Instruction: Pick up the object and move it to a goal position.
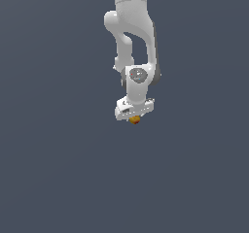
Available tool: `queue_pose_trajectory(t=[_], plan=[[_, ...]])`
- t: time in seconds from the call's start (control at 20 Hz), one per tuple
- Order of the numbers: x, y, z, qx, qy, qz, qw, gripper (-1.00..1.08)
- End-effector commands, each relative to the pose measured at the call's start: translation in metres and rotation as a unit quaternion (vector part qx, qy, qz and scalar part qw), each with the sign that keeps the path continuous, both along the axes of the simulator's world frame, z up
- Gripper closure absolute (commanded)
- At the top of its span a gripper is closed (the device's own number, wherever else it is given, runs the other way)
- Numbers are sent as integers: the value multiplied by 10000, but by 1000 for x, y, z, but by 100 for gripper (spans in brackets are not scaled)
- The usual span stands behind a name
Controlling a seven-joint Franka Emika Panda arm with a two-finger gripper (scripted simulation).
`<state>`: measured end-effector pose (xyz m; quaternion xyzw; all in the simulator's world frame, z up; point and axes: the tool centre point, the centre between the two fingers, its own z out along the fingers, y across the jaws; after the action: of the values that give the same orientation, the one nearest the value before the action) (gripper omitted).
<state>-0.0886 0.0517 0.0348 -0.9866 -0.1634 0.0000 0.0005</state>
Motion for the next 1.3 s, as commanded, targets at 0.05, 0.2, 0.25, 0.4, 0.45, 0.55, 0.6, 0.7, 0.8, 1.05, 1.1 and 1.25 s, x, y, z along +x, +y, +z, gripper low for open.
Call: queue_pose_trajectory(t=[0.05, 0.2, 0.25, 0.4, 0.45, 0.55, 0.6, 0.7, 0.8, 1.05, 1.1, 1.25], plan=[[1, -4, 1, -7, -2, -24, 10000, 108], [3, -10, 6, -7, -2, -24, 10000, 108], [4, -14, 8, -7, -2, -24, 10000, 108], [9, -27, 19, -7, -2, -24, 10000, 108], [11, -32, 24, -7, -2, -24, 10000, 108], [15, -45, 34, -4, -1, -22, 10000, 108], [17, -52, 40, -4, -1, -22, 10000, 108], [23, -68, 52, -1, -1, -21, 10000, 108], [29, -85, 66, -1, -1, -21, 10000, 108], [45, -130, 103, 5, -2, -18, 10000, 108], [49, -140, 111, 5, -2, -18, 10000, 108], [59, -168, 134, 5, -2, -18, 10000, 108]])
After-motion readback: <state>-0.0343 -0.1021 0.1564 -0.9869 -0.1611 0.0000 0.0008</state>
